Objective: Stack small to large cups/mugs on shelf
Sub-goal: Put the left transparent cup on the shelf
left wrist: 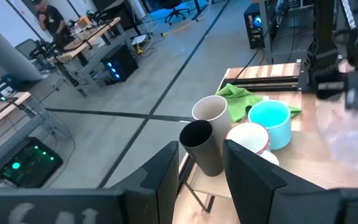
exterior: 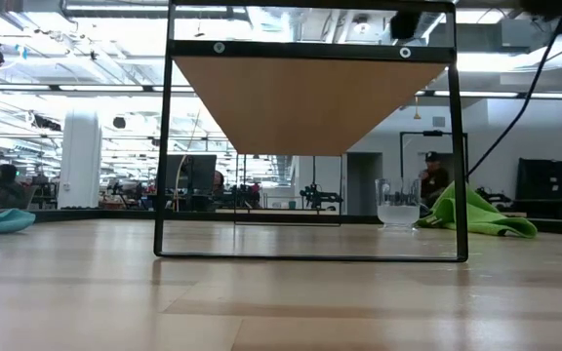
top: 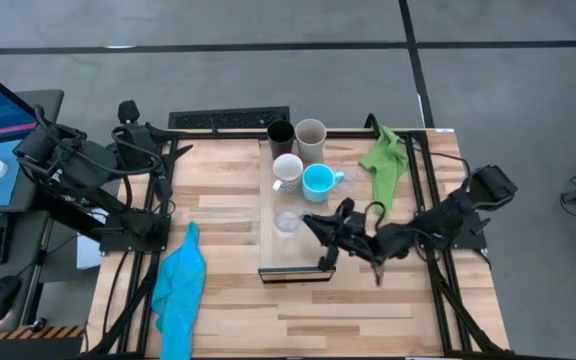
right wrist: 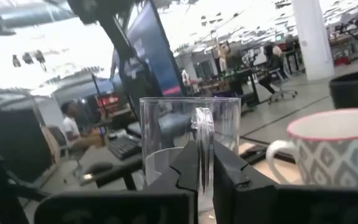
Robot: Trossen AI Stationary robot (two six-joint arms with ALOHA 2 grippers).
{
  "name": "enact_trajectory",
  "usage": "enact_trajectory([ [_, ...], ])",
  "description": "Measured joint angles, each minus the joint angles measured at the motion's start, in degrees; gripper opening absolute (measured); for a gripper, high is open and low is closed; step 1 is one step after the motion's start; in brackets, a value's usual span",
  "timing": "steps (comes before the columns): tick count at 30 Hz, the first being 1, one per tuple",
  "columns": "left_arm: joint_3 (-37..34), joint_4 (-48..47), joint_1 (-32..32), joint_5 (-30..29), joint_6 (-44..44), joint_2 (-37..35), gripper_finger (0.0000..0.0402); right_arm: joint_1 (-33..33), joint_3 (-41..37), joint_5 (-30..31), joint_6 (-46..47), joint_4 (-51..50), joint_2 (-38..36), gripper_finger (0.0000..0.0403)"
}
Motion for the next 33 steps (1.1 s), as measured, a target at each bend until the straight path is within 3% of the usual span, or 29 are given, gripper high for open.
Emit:
enact_trajectory([
  [8, 0.0, -0.2, 0.0, -0.4, -2.0, 0.0, 0.0119, -3.6, 1.0, -4.1, 1.8, -2.8, 4.4, 0.0025],
  [15, 0.0, -0.2, 0.0, -1.2, -2.3, 0.0, 0.0119, -4.4, 1.0, -4.2, 0.4, -8.2, 4.4, 0.0042],
  [19, 0.0, -0.2, 0.0, -2.1, -2.3, 0.0, 0.0119, -5.5, 1.0, -4.8, -1.1, -8.7, 4.4, 0.0032],
  [24, 0.0, -0.2, 0.0, -2.1, -2.9, 0.0, 0.0119, -7.1, 1.0, -8.8, -0.7, -9.1, 4.4, 0.0029],
  [33, 0.0, -0.2, 0.0, -2.7, -2.9, 0.0, 0.0119, -8.3, 1.0, -10.5, -0.7, -11.2, 4.4, 0.0036],
])
